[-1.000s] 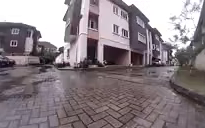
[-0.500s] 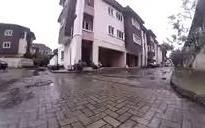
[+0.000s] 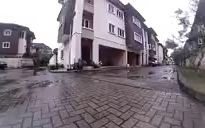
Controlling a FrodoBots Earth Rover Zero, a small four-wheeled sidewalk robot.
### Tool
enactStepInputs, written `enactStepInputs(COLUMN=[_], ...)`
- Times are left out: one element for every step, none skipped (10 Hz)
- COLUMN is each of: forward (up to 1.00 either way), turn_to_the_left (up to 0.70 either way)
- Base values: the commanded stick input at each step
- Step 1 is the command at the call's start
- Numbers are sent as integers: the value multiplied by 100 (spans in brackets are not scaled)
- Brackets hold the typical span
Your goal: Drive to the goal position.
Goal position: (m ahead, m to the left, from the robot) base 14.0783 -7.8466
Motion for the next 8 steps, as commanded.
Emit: enactStepInputs(forward=[70,70,70,70,70,70,70,70], turn_to_the_left=[-35,-35,0,0,0,0,0,0])
